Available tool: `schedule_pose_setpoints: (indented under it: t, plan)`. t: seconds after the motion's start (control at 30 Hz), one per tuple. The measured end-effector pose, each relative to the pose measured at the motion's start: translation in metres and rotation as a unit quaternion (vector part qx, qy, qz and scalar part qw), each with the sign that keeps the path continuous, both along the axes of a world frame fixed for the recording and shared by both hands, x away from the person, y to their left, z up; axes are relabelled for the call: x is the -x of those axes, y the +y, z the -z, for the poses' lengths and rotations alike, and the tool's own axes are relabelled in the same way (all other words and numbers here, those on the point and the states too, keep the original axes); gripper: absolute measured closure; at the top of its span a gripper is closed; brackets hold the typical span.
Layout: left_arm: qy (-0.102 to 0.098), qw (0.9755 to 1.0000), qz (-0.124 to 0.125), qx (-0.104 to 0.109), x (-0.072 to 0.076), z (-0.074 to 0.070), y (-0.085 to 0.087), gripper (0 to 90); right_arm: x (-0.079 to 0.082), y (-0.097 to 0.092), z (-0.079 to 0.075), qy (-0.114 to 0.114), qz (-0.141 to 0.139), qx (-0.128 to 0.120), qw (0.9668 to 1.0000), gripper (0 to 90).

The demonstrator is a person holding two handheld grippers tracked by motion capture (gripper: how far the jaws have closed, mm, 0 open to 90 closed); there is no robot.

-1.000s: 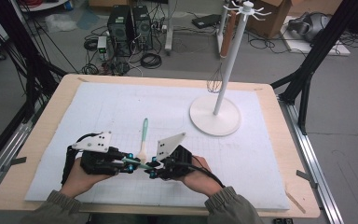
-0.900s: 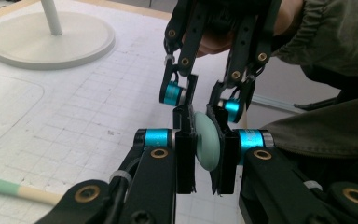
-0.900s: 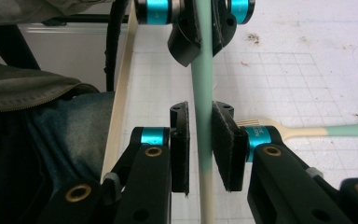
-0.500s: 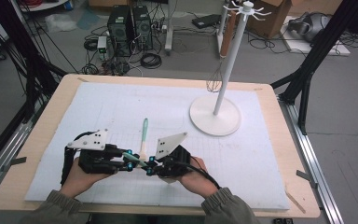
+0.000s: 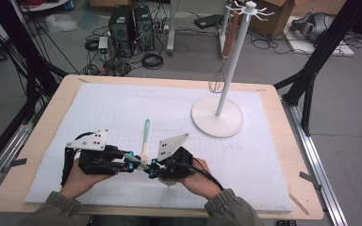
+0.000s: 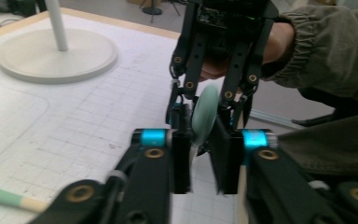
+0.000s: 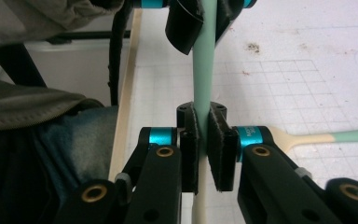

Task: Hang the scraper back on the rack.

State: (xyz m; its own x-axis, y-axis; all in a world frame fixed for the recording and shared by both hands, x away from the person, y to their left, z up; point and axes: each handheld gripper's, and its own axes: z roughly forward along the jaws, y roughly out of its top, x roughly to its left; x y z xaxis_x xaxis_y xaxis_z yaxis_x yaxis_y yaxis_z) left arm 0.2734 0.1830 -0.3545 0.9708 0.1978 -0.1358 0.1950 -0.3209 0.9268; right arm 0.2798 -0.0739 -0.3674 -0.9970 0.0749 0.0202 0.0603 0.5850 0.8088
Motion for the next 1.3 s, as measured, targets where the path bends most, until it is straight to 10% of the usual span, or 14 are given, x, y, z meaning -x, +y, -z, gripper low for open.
schedule_pose_setpoints:
  t: [0.5, 1.3]
  plan:
    - [-0.012, 0.9984, -0.051, -0.02, 0.003, 0.007, 0.01, 46.9, -0.014, -0.035, -0.005, 0.023, 0.066, -0.059, 0.9958, 84.5]
    - [-0.023, 0.9889, -0.145, -0.025, 0.002, 0.012, 0.04, 26.3, -0.035, -0.085, -0.011, 0.03, 0.133, -0.093, 0.9862, 84.5]
